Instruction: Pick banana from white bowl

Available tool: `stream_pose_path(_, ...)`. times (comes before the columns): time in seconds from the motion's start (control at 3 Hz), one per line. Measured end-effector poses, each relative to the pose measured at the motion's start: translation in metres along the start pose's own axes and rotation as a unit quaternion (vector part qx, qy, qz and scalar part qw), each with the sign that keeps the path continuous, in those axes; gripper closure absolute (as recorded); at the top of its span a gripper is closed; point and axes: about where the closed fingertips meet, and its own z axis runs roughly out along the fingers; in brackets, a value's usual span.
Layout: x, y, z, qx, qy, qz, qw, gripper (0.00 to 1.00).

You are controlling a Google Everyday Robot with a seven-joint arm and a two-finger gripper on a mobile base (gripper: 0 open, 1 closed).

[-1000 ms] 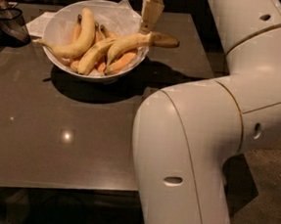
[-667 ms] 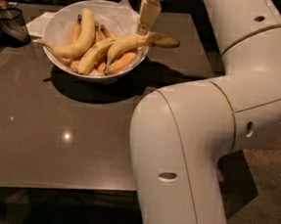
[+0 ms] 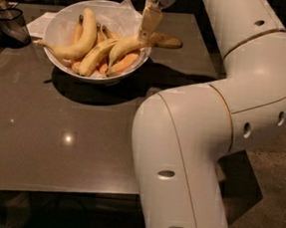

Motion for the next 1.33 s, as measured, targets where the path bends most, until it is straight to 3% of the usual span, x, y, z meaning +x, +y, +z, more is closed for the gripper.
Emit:
stream_pose_path(0.67,0.004,0.007,0.010,-0.022,-0.002,0.039,0.9990,0.41)
stream_pose_path(1.33,0.000,0.017,0.029,-0.059,-0.014,0.067,0.9959,0.53)
